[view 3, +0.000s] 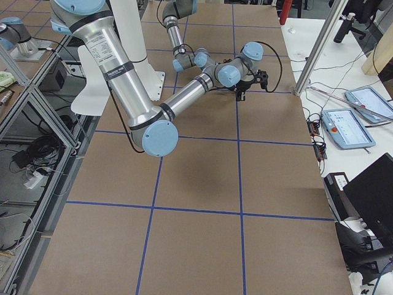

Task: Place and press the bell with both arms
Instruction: 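Release the bell and withdraw the left arm while the right gripper moves over it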

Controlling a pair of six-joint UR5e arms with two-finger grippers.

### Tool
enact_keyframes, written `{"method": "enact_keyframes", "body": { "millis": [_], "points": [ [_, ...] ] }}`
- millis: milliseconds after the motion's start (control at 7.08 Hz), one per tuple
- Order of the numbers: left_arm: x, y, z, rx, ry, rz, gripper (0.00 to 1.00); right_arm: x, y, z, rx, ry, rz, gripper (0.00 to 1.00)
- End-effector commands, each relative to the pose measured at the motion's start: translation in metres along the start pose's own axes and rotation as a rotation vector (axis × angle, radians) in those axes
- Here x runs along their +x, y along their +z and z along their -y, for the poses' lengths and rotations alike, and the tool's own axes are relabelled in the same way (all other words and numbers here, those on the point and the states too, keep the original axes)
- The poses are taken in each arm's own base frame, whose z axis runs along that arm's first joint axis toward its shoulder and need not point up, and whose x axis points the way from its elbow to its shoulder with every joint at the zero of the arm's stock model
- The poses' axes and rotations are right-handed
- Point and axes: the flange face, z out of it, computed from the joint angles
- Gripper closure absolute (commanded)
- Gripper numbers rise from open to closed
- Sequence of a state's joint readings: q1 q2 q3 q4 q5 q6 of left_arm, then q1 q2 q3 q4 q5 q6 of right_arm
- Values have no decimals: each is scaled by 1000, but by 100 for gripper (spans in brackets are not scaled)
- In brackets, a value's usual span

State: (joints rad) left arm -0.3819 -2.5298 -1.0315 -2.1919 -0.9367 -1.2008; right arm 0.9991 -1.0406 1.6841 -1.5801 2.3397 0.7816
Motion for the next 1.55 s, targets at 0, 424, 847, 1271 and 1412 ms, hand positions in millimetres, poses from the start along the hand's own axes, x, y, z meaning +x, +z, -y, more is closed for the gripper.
{"method": "enact_keyframes", "body": {
  "millis": [0, 424, 847, 1271, 1412],
  "points": [
    [2, -3, 0, 3, -10, -7, 0, -5, -1, 0, 5, -3, 1, 100],
    [1, -18, 62, 3, -80, -76, 0, -22, -8, 2, 12, 18, 12, 100],
    [-101, 44, 154, -167, -13, -41, 0, -89, 0, -3, 16, 62, 27, 100],
    [-286, 66, 193, -348, 114, 3, 0, -187, 21, 12, 8, 183, 25, 100],
    [-333, 60, 190, -380, 142, 4, 0, -215, 34, 16, 8, 170, 7, 100]
  ]
}}
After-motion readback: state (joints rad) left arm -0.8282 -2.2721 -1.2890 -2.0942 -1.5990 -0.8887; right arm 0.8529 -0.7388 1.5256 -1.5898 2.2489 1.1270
